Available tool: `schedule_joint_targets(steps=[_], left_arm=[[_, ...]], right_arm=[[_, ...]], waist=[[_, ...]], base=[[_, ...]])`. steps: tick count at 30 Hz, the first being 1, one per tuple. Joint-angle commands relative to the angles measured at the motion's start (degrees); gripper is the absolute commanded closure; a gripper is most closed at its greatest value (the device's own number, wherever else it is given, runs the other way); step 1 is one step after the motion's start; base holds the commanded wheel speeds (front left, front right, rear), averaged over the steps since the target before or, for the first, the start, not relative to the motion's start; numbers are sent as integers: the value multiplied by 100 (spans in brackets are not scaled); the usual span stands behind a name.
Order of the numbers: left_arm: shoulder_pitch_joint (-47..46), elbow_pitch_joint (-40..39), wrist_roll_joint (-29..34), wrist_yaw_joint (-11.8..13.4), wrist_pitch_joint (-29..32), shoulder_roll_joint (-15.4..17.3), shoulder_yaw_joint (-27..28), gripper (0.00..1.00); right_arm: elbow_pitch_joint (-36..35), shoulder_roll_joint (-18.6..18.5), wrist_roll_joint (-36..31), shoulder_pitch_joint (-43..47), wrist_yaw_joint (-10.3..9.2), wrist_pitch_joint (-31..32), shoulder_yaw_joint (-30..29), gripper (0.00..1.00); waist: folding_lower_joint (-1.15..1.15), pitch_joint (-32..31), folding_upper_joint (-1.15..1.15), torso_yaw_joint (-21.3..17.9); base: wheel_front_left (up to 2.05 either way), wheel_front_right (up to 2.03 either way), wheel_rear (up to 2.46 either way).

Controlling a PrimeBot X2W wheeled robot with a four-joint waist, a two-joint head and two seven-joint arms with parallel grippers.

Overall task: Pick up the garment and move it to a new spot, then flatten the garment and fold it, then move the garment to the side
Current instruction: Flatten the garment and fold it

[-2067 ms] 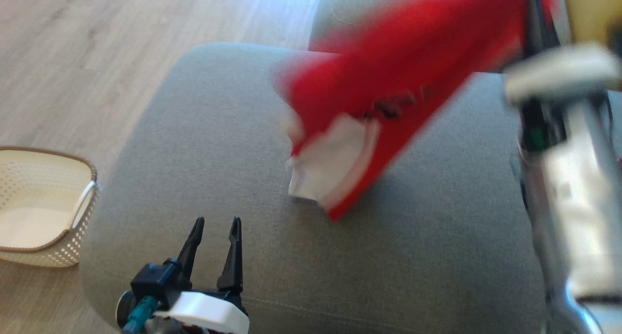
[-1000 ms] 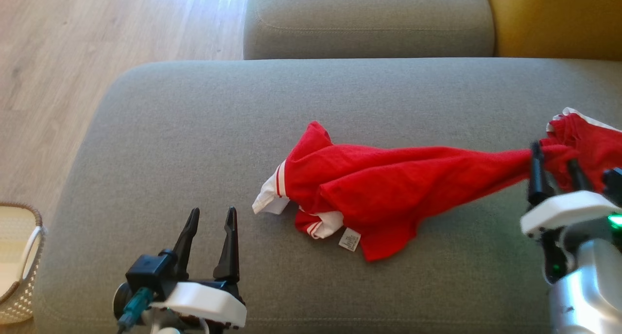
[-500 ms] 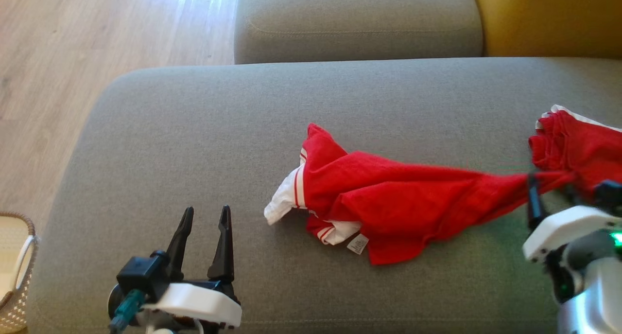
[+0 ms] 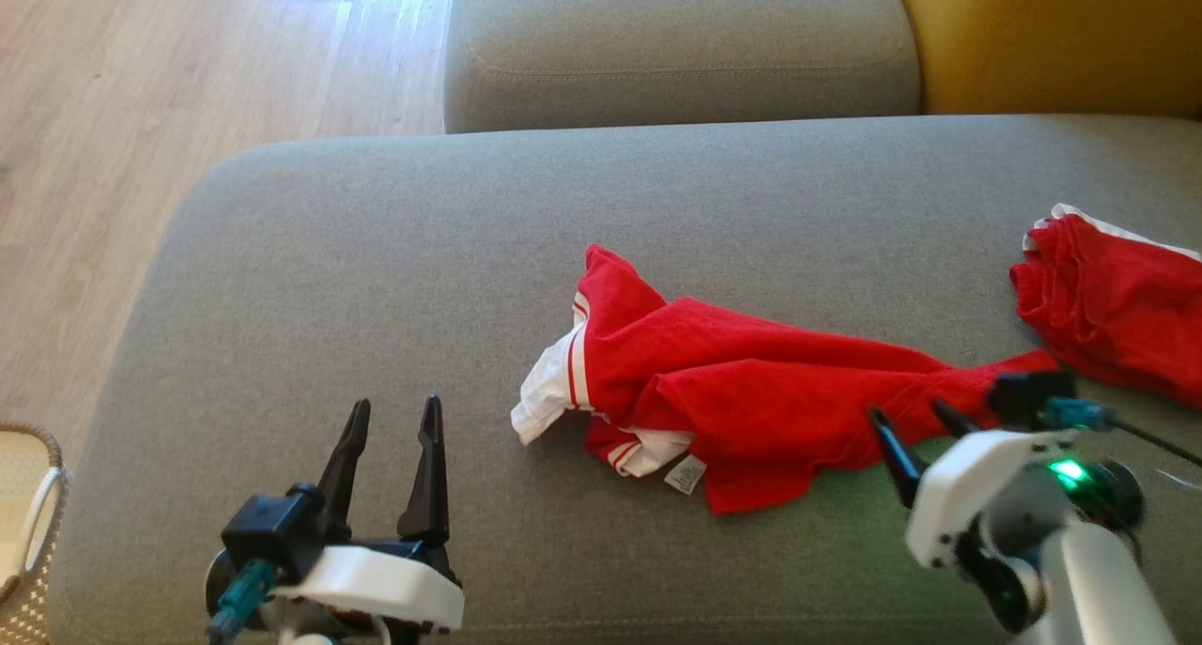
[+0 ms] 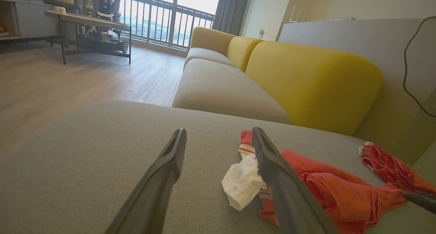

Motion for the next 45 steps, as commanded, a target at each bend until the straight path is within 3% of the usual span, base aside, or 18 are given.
schedule_joint_targets(steps=[1,10,17,24,30,45], left_arm=[[-217,-191,16,-25,-70,-24,215,0],[-227,-237,32,-43,-70,-24,270,0],[-180,-221,48,-33,-70,-24,234,0],[-218,-203,46,-29,-70,-24,176,0],[-284,-151,30,-17,-70,-24,10,0],[-539,-116,-25,110,-70,-24,-242,0]], right_arm=[[-399,-35,28,-156,-2,-141,316,0],[-1323,-173,461,394,-2,-1557,1437,0],[-1134,-255,194,737,-2,-2472,1648,0],[-858,-267,-55,642,-2,-2486,1940,0],[-185,-410,-245,375,-2,-2177,2470,0],[1613,-457,-395,-574,-2,-2010,2518,0]], waist=[[0,-4,0,-1],[0,-28,0,64],[0,-3,0,142],[0,73,0,236],[0,218,0,440],[0,653,0,921]], base=[[0,0,0],[0,0,0],[0,0,0],[0,0,0],[0,0,0],[0,0,0]])
